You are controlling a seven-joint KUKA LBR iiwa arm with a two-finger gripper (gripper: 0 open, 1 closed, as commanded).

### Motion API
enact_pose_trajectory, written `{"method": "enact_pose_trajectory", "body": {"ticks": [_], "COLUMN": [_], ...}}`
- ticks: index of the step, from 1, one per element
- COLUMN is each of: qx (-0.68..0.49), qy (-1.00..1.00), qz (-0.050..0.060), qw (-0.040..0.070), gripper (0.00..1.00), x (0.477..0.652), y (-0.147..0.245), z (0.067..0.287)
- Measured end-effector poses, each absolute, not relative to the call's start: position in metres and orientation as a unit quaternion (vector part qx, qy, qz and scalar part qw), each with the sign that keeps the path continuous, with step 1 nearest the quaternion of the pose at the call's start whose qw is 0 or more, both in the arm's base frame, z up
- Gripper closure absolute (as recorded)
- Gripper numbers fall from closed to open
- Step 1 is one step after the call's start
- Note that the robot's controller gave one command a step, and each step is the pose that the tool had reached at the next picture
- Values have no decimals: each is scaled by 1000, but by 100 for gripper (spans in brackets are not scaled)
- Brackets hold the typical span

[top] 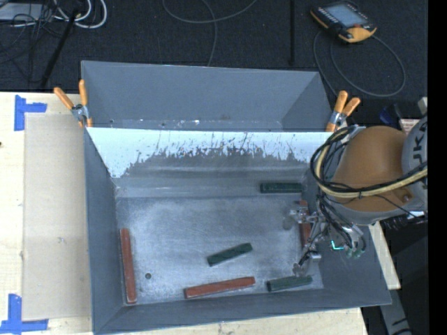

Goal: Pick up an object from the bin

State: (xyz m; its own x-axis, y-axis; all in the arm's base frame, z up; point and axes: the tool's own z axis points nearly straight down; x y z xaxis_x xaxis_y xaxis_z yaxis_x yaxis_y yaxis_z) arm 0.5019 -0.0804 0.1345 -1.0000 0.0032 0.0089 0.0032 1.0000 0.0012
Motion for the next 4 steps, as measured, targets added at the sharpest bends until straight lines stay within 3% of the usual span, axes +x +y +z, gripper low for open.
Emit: {"method": "enact_pose_trajectory", "body": {"ticks": [2, 4], "qx": [39, 117], "qy": [-999, -993], "qz": [1, 0], "qw": [-2, -1], "gripper": [0, 0], "x": [497, 496], "y": [-73, 24], "z": [129, 60]}}
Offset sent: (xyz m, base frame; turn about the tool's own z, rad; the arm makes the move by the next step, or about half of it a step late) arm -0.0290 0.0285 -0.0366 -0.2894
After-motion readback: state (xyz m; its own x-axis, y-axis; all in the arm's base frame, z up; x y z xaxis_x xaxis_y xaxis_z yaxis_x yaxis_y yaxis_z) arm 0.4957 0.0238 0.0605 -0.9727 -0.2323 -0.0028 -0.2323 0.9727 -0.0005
